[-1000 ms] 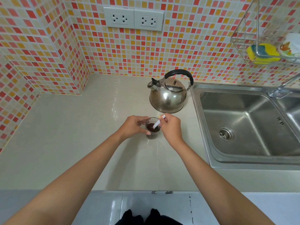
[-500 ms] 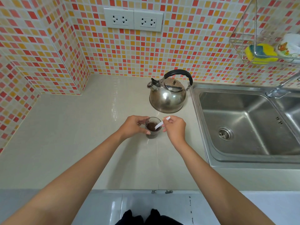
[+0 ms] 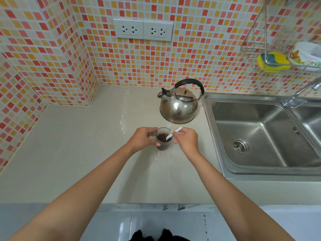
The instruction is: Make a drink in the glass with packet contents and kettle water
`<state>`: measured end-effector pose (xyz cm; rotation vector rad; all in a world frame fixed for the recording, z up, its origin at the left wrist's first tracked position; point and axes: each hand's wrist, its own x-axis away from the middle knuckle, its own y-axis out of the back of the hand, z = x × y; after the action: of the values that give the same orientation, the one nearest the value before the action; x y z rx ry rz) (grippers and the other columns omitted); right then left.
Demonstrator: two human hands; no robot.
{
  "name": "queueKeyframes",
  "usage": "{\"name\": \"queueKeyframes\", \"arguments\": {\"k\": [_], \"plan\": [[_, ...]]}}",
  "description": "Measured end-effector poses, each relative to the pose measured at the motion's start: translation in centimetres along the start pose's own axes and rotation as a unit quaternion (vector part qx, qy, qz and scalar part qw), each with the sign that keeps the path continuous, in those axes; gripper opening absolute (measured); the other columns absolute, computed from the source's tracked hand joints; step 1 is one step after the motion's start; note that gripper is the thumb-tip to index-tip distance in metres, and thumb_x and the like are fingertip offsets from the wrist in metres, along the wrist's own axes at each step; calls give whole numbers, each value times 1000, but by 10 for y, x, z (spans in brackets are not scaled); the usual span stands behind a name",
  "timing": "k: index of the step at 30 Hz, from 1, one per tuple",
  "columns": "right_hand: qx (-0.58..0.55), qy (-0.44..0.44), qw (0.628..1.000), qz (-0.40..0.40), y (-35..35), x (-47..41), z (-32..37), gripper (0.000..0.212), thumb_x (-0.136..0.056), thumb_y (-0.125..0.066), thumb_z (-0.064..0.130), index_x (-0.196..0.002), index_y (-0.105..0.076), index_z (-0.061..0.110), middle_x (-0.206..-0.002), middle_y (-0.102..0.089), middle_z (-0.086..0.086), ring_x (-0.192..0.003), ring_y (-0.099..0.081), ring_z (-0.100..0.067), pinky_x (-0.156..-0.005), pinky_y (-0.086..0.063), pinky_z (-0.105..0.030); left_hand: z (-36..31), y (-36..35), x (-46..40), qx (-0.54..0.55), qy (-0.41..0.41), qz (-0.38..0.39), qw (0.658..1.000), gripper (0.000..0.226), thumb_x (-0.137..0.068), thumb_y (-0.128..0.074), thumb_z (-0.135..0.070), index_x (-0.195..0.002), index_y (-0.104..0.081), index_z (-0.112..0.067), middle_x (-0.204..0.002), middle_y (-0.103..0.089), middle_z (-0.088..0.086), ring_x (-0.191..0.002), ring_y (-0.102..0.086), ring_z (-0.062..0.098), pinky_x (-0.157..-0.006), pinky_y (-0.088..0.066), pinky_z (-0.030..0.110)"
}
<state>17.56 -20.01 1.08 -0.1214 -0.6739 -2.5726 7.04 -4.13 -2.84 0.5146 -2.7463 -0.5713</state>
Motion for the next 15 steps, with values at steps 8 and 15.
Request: {"name": "queueKeyframes", "arguments": {"k": [8, 15], "plan": [[11, -23, 1000, 1, 0, 7, -1, 10, -82, -68, 17, -77, -67, 8, -68, -65, -9, -53, -61, -18, -46, -37, -22, -5, -1, 10, 4, 7, -11, 1000, 68, -62, -86, -9, -124, -64, -23, -105, -67, -17, -107, -63, 15, -86, -43, 16], [35, -39, 998, 25, 5, 9, -6, 31, -80, -71, 31, -101, -68, 9, -85, -69, -7, -72, -68, -23, -55, -44, -23, -11, 5, 23, -35, 43, -3, 998, 78, -68, -85, -15, -137, -50, -8, -135, -58, 7, -120, -58, 18, -100, -43, 24]]}}
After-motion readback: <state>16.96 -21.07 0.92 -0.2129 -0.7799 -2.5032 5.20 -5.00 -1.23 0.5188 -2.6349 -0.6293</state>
